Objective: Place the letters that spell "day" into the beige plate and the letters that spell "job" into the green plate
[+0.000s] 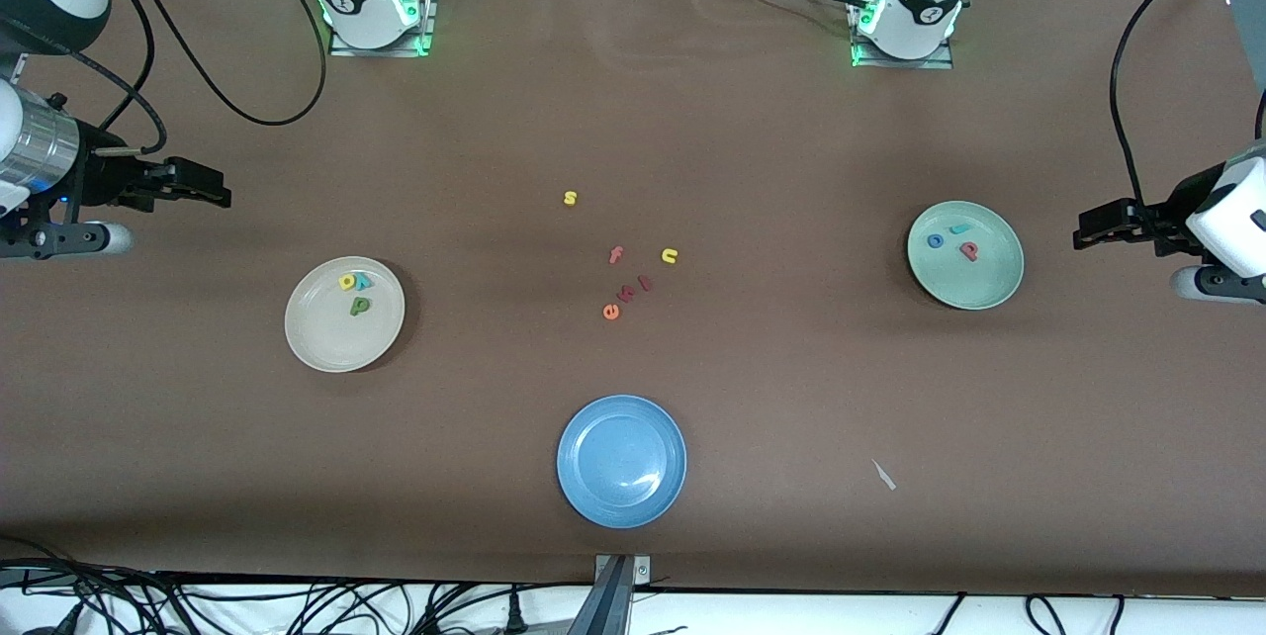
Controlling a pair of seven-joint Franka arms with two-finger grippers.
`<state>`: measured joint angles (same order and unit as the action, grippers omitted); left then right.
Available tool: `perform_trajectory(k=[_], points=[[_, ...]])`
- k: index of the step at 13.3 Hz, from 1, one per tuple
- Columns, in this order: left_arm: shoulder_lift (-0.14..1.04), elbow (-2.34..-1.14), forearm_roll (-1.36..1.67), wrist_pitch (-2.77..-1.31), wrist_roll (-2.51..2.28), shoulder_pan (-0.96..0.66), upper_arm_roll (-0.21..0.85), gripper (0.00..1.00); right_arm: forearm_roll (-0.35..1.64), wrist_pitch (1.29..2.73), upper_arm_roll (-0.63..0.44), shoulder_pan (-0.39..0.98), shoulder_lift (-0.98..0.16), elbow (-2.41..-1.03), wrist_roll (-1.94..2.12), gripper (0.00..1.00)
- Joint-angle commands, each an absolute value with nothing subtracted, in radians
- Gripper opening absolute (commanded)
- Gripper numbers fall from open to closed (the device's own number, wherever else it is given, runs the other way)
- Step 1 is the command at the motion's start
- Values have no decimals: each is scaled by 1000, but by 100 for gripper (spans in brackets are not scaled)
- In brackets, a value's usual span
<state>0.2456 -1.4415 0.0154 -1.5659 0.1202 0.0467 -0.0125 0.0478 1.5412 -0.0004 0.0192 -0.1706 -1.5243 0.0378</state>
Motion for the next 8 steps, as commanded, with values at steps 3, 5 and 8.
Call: perform_trajectory(k=[3, 5, 8], points=[[241, -1448, 9, -1569, 141, 43, -14, 100, 20, 1516, -12, 31, -175, -1489, 35, 100], [239, -1445, 9, -1568, 141, 44, -14, 100, 20, 1523, -15, 29, -178, -1489, 35, 100], [236, -1439, 6, -1568, 141, 49, -14, 100, -15, 1522, -12, 31, -181, -1489, 37, 100]])
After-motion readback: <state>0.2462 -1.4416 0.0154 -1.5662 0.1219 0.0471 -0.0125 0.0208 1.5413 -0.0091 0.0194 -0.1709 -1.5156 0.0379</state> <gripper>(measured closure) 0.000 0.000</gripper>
